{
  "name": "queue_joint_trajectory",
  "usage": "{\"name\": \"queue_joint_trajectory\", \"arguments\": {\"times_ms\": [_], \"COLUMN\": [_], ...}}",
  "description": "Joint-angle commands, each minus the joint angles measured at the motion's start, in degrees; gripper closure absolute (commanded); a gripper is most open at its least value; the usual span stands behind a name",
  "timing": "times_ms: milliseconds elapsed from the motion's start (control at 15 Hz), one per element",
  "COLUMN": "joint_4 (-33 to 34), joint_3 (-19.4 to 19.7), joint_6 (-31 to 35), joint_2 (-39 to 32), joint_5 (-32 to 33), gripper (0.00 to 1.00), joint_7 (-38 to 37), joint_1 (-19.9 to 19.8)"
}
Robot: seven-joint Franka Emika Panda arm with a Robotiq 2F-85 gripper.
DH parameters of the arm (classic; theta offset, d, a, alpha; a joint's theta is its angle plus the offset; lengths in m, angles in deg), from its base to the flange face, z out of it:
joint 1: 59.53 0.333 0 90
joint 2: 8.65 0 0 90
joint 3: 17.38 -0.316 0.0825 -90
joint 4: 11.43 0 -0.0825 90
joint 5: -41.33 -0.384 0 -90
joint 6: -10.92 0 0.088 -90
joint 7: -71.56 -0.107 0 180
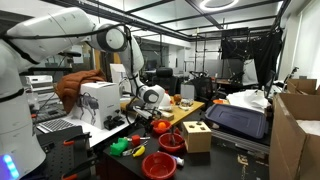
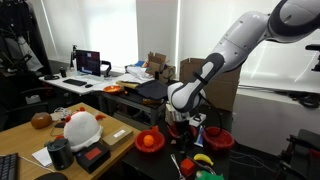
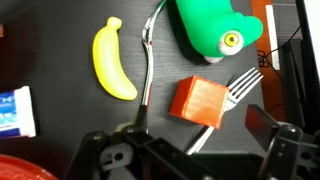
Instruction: Remove the red block from the bowl
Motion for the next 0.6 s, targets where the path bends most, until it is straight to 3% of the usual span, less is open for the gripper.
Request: {"name": "queue_joint_trajectory", "arguments": {"times_ms": [0, 533], "joint_4": [-5.4, -10.7], "joint_3": [-0.7, 1.2], "joint_6": [-1.6, -1.2], "joint_2": [7.9, 19.0], "joint_5": [-1.8, -4.1], "gripper": [0.00, 0.00], "joint_7": [-0.3, -1.9], "joint_1": [-1.8, -3.5]}}
